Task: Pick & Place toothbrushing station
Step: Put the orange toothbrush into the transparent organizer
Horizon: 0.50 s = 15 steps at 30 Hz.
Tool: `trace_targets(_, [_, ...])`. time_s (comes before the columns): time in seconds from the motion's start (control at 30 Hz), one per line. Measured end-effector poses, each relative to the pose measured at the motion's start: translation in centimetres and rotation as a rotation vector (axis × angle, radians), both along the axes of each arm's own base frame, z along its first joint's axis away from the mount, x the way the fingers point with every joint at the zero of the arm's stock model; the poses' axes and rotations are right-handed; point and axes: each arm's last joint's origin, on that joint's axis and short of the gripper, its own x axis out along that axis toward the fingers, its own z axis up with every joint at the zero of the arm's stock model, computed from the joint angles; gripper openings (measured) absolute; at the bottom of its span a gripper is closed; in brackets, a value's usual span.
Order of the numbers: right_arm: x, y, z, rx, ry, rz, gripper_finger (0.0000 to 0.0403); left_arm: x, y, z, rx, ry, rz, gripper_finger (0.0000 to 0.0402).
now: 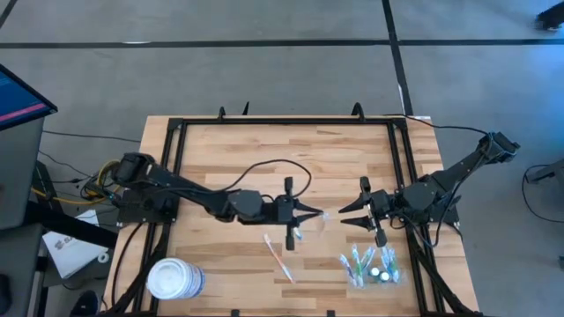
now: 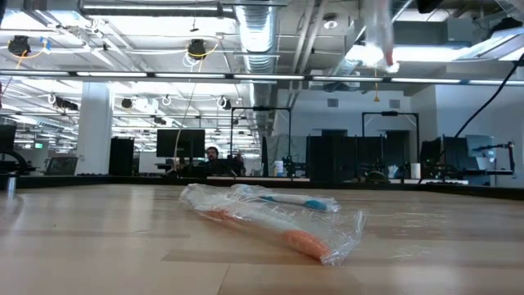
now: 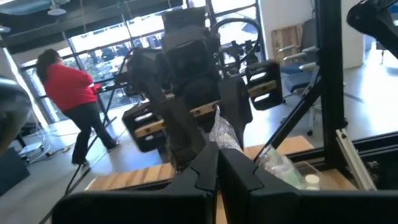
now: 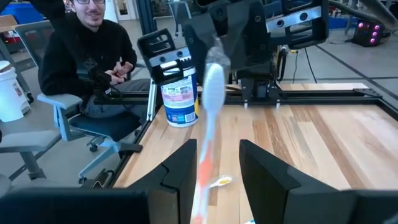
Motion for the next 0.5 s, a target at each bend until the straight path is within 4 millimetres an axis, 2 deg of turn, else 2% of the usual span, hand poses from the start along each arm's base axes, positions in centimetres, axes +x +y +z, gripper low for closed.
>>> trace_targets(0.3, [0.0,0.0,0.0,0.000,0.000,0.012,0.0112,2.8,0.4,-0.6,0.007,-0.001,-0.015,0.0000])
trace_targets(0.5, [0.0,0.1,0.0,0.001,0.003,0.023,0.0112,3.0,0.7,-0.4,0.020,-0.007,-0.007,0.0000])
